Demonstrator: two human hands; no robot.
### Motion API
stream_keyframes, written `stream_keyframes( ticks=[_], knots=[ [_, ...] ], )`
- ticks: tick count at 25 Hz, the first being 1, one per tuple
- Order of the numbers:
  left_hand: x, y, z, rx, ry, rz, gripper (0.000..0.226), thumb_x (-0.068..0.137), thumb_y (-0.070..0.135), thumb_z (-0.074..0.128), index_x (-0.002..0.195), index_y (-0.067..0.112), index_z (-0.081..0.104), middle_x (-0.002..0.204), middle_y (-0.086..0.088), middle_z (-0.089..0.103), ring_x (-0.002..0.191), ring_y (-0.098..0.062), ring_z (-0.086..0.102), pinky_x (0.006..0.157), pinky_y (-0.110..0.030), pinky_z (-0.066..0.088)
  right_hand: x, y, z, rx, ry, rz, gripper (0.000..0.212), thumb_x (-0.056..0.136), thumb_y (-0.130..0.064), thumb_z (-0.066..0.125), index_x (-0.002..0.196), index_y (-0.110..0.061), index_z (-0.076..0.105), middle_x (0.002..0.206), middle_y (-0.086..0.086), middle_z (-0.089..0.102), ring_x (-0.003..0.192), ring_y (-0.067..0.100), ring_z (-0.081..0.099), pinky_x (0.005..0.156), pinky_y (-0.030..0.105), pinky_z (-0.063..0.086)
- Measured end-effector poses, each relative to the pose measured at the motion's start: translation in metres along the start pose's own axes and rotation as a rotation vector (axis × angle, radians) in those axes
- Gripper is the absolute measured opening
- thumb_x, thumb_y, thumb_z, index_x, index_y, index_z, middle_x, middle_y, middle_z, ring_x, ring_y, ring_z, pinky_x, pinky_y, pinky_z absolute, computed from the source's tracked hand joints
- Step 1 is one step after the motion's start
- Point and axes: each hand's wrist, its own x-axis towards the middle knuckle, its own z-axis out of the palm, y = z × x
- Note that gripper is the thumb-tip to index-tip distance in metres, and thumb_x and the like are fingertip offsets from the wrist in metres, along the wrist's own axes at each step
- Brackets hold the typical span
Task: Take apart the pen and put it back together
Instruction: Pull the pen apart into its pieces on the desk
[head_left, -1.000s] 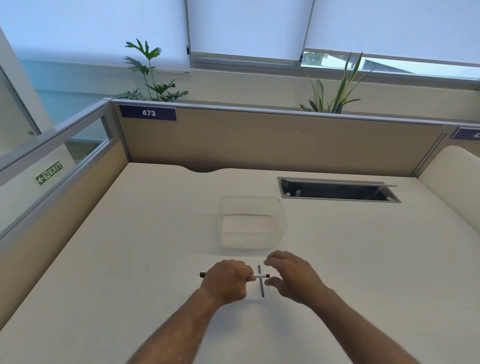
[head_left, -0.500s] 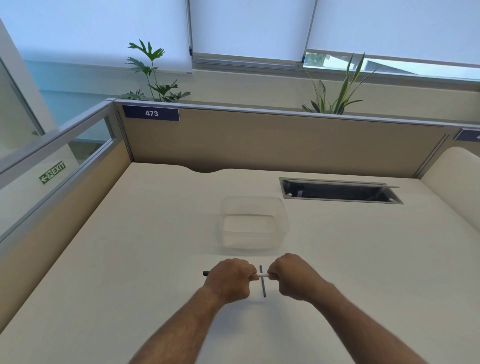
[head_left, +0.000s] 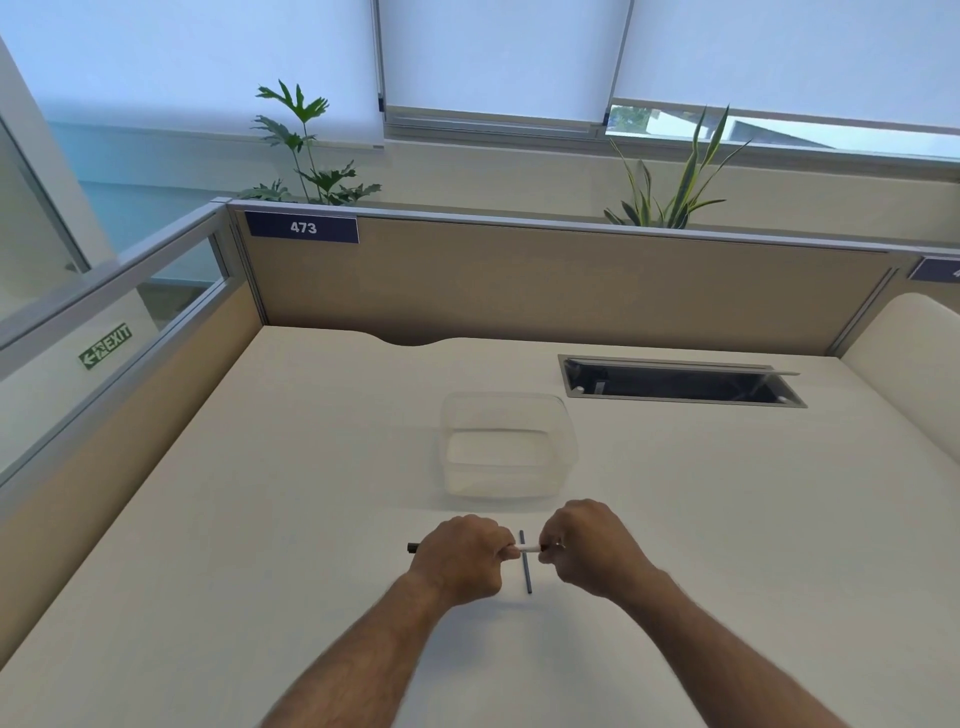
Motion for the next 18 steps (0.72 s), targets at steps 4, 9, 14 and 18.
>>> stream_keyframes(
  ticks=[4, 9, 14, 18],
  knots=[
    [0.000, -0.002, 0.001, 0.034, -0.011, 0.013, 0.024, 0.096, 0.029, 0.048, 0.096, 0.015, 0.067, 0.089, -0.007, 0.070, 0.078, -0.030, 0.060, 0.065, -0.036, 0.048, 0.003, 0.000, -0.002, 0.065, -0.086, 0.048, 0.024, 0.079, -0.032, 0.078, 0.101, -0.022, 0.074, 0.102, -0.004, 0.073, 0.096, 0.017, 0.063, 0.073, 0.026, 0.045],
    [-0.004, -0.004, 0.004, 0.048, -0.008, 0.017, 0.024, 0.096, 0.029, 0.048, 0.096, 0.015, 0.067, 0.089, -0.007, 0.069, 0.078, -0.030, 0.060, 0.065, -0.037, 0.047, 0.009, 0.004, -0.005, 0.068, -0.313, 0.026, 0.029, 0.095, -0.030, 0.063, 0.122, -0.019, 0.067, 0.125, 0.003, 0.066, 0.115, 0.023, 0.058, 0.095, 0.035, 0.049],
    [0.000, -0.006, 0.004, 0.050, 0.004, 0.030, 0.023, 0.096, 0.029, 0.048, 0.095, 0.016, 0.067, 0.087, -0.007, 0.069, 0.076, -0.030, 0.060, 0.061, -0.032, 0.040, 0.012, 0.003, -0.005, 0.041, -0.369, 0.018, 0.021, 0.098, -0.017, 0.051, 0.102, -0.014, 0.072, 0.106, 0.010, 0.071, 0.096, 0.029, 0.062, 0.083, 0.039, 0.053],
    [0.001, -0.005, 0.004, 0.025, 0.012, 0.023, 0.022, 0.095, 0.028, 0.049, 0.094, 0.016, 0.068, 0.085, -0.007, 0.069, 0.074, -0.029, 0.059, 0.060, -0.032, 0.040, 0.009, 0.003, -0.004, -0.016, -0.250, 0.025, 0.023, 0.092, -0.013, 0.055, 0.102, -0.022, 0.075, 0.098, 0.004, 0.074, 0.082, 0.024, 0.060, 0.062, 0.028, 0.043]
  ],
)
